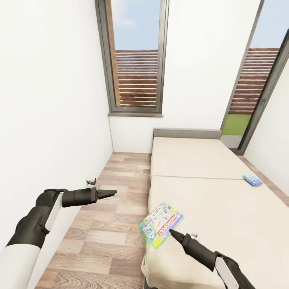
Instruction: Put all the toys in the child's room - the three board games (two on the bed and one on the table), the two jigsaw puzzles on the table, and the tennis ball on the table - inside the toy box on the table in the child's room.
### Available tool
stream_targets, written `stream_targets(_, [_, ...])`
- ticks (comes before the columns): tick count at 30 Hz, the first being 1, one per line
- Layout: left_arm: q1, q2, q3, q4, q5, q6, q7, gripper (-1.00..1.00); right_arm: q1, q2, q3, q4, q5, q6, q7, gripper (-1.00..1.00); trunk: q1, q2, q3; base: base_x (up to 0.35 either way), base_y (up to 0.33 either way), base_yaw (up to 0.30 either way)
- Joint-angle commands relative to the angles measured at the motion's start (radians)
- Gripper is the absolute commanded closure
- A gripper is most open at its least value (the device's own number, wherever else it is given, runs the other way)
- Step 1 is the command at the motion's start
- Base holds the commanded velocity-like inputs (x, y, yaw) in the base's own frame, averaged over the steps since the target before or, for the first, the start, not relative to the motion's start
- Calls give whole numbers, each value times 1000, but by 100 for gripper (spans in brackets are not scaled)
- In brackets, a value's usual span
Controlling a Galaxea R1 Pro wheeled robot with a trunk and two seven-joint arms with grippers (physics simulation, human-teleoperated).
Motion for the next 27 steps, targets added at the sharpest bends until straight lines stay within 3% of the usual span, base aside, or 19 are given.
stream_targets(1, [-1,0,0,0,1,8,-1,-100,-13,-2,0,-28,2,16,0,100,-4,7,2,0,0,0])
stream_targets(9, [-1,-6,0,0,-3,8,2,-100,-45,4,2,-218,2,43,3,100,-35,63,27,0,0,0])
stream_targets(15, [-1,-7,-4,0,-2,8,4,-100,-47,-3,4,-291,-2,55,14,100,-58,105,46,0,0,0])
stream_targets(22, [-1,-3,2,0,2,8,3,-100,-40,-11,-4,-307,2,50,121,100,-84,154,68,0,0,0])
stream_targets(27, [-1,-5,4,0,4,8,2,-100,-35,-32,-7,-309,2,46,195,100,-104,189,83,0,0,0])
